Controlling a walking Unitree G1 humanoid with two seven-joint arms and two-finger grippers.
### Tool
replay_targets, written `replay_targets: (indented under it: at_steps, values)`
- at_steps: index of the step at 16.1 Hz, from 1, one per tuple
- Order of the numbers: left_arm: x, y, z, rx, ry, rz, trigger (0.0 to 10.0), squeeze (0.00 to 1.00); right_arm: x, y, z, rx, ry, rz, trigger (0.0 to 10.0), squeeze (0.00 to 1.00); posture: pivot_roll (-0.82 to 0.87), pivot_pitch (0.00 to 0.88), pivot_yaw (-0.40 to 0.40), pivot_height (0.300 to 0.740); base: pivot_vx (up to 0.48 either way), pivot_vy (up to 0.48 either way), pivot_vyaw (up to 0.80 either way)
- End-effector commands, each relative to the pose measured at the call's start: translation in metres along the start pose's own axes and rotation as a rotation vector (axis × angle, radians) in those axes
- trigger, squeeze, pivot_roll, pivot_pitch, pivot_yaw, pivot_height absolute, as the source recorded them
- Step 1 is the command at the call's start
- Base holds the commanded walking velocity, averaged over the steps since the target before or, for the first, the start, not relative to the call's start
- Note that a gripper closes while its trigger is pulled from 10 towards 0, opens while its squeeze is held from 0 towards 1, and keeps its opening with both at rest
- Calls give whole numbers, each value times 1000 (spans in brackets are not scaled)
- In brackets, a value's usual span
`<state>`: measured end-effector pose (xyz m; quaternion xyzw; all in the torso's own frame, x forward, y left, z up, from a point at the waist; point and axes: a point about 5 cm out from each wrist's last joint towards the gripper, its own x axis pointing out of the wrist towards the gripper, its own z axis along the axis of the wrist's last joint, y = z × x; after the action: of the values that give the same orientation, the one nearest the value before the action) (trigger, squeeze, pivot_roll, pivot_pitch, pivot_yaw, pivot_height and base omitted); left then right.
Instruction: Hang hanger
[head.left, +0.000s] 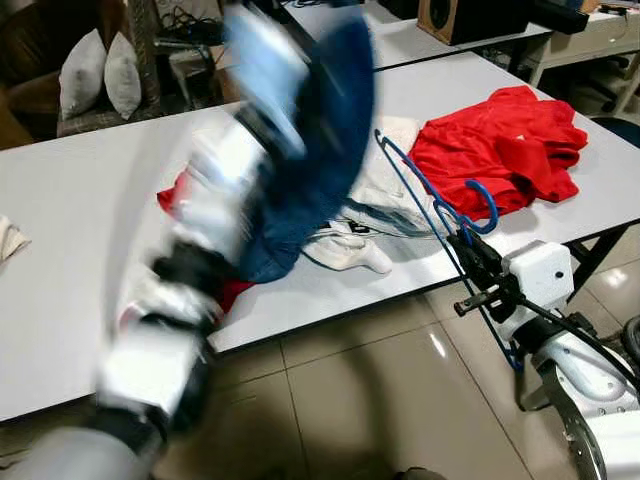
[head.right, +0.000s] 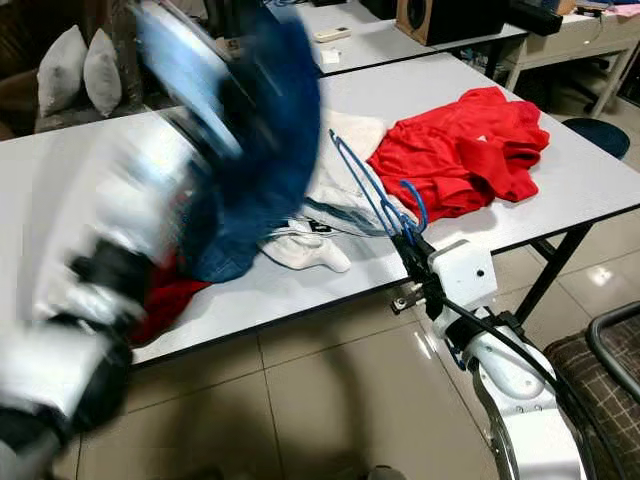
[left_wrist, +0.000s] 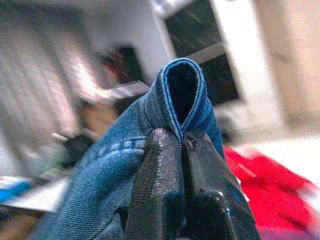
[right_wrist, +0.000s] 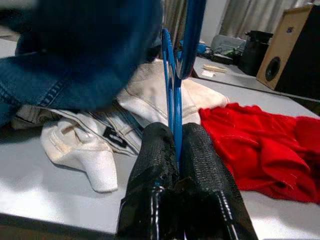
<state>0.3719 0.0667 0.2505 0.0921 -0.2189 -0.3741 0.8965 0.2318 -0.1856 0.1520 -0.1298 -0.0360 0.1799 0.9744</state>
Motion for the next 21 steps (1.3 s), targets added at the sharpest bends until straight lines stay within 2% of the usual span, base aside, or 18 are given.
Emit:
replay_targets:
  at_steps: [1,2,3,5,7,8,9,10,12,14,16,17,18,20,21]
  values:
    - [3,-8,-2,-12,30,-42,10000,0,-1,2,1,-3,-12,-3,10000,0,-132,0,146,740,0,0,0]
    - [3,-19,-8,-58,37,-83,10000,0,-2,3,1,-1,-11,-5,10000,0,-136,0,150,740,0,0,0]
    - [4,-17,-6,-110,17,-65,10000,1000,-3,2,2,2,-10,-12,10000,0,-136,0,150,740,0,0,0]
    - [5,-4,0,-144,1,-15,10000,1000,-5,1,2,4,-8,-29,10000,0,-134,0,150,740,0,0,0]
    - [0,20,12,-189,-34,72,10000,1000,-7,-5,0,-2,2,-84,10000,0,-134,0,153,740,0,0,0]
    - [-1,22,13,-191,-38,76,10000,400,-7,-6,-1,-5,5,-98,10000,0,-134,0,153,740,0,0,0]
    - [-7,28,14,-165,-30,75,10000,0,-7,-10,-2,-6,11,-127,10000,0,-134,0,153,740,0,0,0]
    - [-15,33,9,-93,23,58,10000,0,-7,-13,-2,-5,12,-142,10000,0,-134,0,153,740,0,0,0]
    - [-24,36,1,-40,99,2,10000,0,-8,-13,-1,-1,9,-138,10000,0,-133,0,151,740,0,0,0]
    - [-40,29,-10,17,199,-150,10000,0,-10,-14,-2,-3,13,-140,10000,0,-131,0,149,740,0,0,0]
    - [-52,23,-23,102,304,-228,10000,0,-11,-17,0,-5,7,-141,10000,0,-134,0,150,740,0,0,0]
    - [-59,25,-32,145,376,-224,10000,0,-12,-15,3,2,-3,-105,10000,0,-137,0,153,740,0,0,0]
    - [-68,28,-44,219,461,-212,10000,0,-12,-6,11,1,-19,18,10000,0,-144,0,155,740,0,0,0]
    - [-75,30,-47,199,473,-192,10000,0,-10,3,17,-22,-23,130,10000,0,-153,0,159,740,0,0,0]
    - [-87,31,-45,176,474,-199,10000,0,-9,11,26,-42,-23,253,10000,0,-152,0,153,740,0,0,0]
